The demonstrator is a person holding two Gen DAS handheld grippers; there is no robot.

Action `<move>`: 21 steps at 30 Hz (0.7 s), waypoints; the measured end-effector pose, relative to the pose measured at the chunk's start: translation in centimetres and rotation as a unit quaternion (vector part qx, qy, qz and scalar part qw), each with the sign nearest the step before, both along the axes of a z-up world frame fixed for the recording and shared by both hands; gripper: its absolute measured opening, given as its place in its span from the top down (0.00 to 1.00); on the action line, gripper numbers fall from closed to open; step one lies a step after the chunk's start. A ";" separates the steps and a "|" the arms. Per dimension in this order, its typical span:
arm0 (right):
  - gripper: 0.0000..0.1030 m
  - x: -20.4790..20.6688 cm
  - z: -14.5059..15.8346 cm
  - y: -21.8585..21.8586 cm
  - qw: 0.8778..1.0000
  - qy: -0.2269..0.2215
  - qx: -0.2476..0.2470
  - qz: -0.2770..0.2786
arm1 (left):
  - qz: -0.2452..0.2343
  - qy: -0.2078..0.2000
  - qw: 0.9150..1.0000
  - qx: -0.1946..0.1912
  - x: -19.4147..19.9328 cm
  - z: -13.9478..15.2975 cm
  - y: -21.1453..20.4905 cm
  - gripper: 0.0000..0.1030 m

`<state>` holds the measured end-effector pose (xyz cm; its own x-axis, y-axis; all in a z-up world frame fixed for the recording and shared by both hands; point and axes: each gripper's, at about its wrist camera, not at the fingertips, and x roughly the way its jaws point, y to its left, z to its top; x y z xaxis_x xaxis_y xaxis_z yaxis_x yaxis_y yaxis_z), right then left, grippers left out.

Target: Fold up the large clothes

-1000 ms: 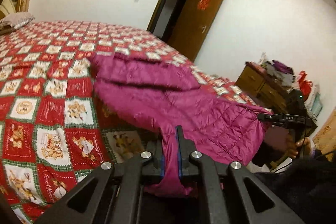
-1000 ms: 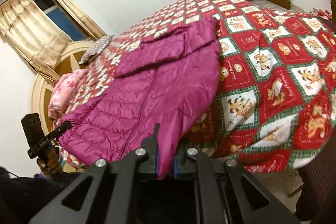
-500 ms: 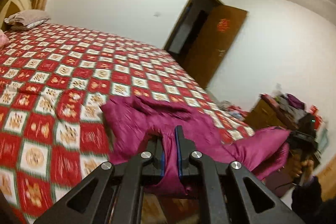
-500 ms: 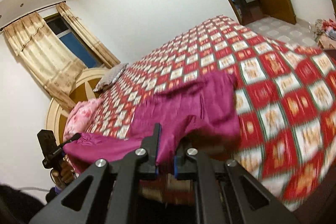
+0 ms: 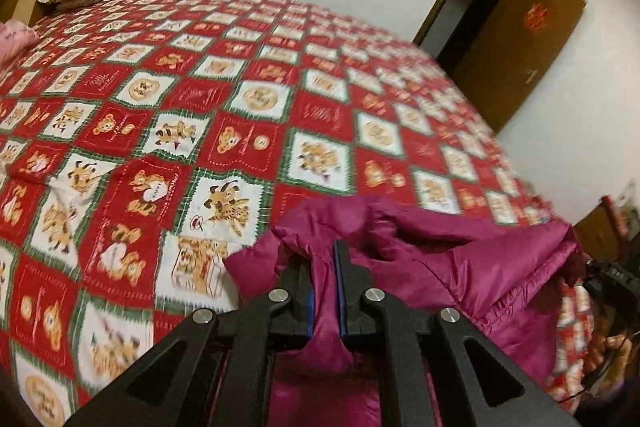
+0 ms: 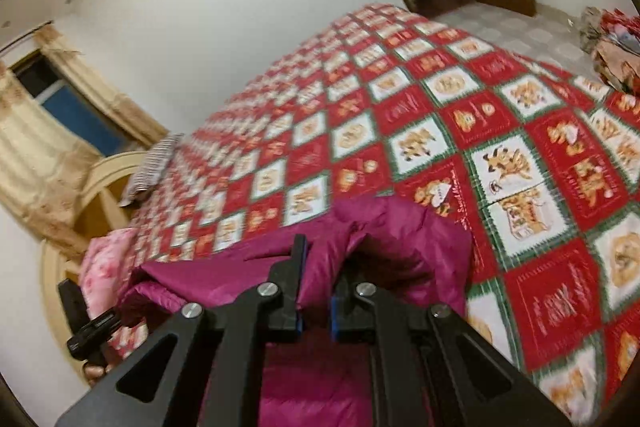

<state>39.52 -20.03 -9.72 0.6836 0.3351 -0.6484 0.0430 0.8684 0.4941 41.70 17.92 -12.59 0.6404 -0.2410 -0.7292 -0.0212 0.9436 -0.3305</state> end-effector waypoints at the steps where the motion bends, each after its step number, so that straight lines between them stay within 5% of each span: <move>1: 0.89 0.9 -1.3 -0.1 1.000 0.010 -0.002 -0.008 | 0.004 0.010 1.000 0.003 0.8 -1.0 0.0 0.93; 8: 0.84 4.0 -5.5 -0.5 0.998 0.042 -0.024 -0.036 | 0.008 0.063 0.997 -0.043 3.3 -4.6 0.9 0.91; 10: 0.66 4.3 -6.0 -1.0 0.998 0.046 -0.022 -0.047 | 0.009 0.076 0.992 -0.096 3.6 -5.1 2.2 0.89; 13: 0.59 4.4 -6.4 -2.2 0.997 0.047 0.013 -0.052 | 0.023 0.084 0.974 -0.207 3.9 -5.1 4.8 0.87; 15: 0.54 4.0 -6.0 -3.0 0.997 0.041 0.035 -0.057 | 0.030 0.080 0.968 -0.238 3.7 -4.2 6.3 0.86; 18: 0.42 2.8 -4.1 -3.5 0.997 0.012 0.029 -0.065 | 0.062 0.061 0.977 -0.192 3.3 -1.5 7.6 0.79; 21: 0.38 1.0 -0.7 -3.8 0.996 -0.022 -0.011 -0.081 | 0.122 0.024 0.989 -0.086 2.2 2.2 8.1 0.43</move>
